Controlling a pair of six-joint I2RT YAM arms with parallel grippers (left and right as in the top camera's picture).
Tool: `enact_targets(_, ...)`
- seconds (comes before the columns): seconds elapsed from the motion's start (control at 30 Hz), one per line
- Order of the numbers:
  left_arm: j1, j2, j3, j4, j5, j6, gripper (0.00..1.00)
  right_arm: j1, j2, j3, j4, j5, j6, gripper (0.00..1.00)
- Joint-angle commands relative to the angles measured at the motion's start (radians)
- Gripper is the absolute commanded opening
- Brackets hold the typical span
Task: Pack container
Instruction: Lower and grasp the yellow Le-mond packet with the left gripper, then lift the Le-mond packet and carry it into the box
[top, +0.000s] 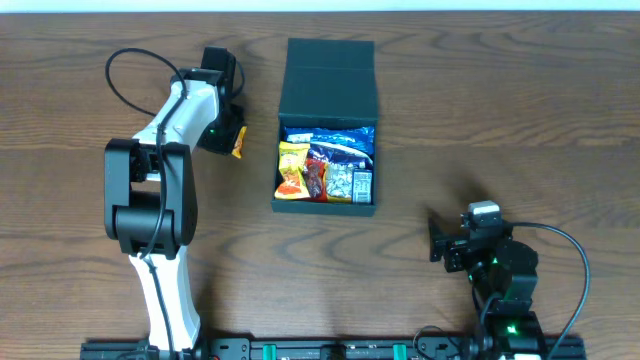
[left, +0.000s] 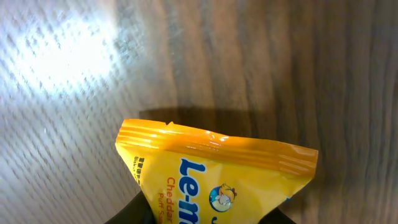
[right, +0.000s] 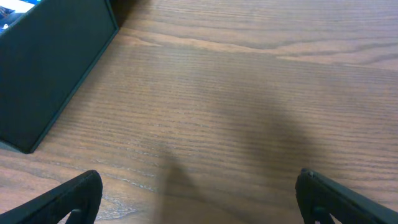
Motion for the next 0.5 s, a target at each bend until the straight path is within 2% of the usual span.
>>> enact_targets(0.0, 0.0, 0.021, -0.008, -0.003, -0.048, 0.215, 0.31, -0.006, -0.005, -0.004, 0.0, 0.003, 0.005, 0.99)
enact_targets(0.13, 0.0, 0.021, -0.008, -0.004, -0.055, 0.441, 0.31, -0.006, -0.005, -0.004, 0.0, 0.003, 0.005, 0.99)
enact_targets(0.23, 0.0, 0.021, -0.008, -0.003, -0.055, 0.555, 0.27, -0.006, -0.005, -0.004, 0.0, 0.003, 0.005, 0.99)
enact_targets(0.47, -0.002, 0.021, -0.008, -0.011, -0.054, 0.822, 0.26, -0.006, -0.005, -0.004, -0.001, 0.003, 0.005, 0.99)
